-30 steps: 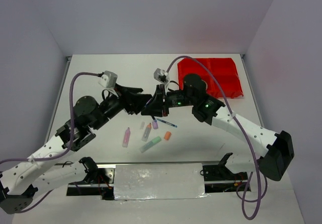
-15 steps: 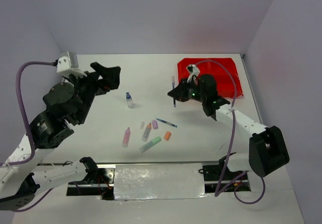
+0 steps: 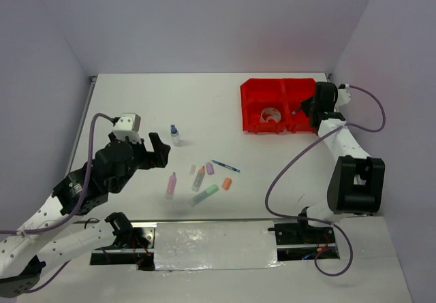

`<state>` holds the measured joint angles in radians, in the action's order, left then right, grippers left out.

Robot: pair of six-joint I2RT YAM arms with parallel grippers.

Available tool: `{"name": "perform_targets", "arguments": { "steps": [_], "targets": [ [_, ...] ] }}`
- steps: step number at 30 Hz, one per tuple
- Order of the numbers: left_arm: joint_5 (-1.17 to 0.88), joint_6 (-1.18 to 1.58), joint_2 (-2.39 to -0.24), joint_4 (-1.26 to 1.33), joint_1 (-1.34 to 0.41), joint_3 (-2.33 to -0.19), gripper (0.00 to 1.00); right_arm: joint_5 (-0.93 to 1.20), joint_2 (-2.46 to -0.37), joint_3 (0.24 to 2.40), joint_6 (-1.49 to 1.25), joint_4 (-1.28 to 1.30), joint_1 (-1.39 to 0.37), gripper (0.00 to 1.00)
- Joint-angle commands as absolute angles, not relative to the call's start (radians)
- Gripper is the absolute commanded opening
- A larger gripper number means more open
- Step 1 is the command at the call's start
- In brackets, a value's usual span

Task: Sort the stationery into containers
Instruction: Place the pen in the storage box.

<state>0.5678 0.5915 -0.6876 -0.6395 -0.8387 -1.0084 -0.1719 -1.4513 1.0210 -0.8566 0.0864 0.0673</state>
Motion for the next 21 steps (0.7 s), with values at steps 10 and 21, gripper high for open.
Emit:
{"name": "perform_targets", "arguments": {
  "steps": [10, 21],
  "targets": [
    [0.477, 0.583, -0.601, -0.667, -0.842, -0.942, 1.00, -0.393, -1.656, 1.216, -1.035, 0.238, 0.132, 0.03],
    [0.477, 0.577, -0.597, -0.670, -0.842, -0.942, 0.99, -0.350, -1.741, 1.252, -1.078, 0.242, 0.138, 0.11]
  ]
}}
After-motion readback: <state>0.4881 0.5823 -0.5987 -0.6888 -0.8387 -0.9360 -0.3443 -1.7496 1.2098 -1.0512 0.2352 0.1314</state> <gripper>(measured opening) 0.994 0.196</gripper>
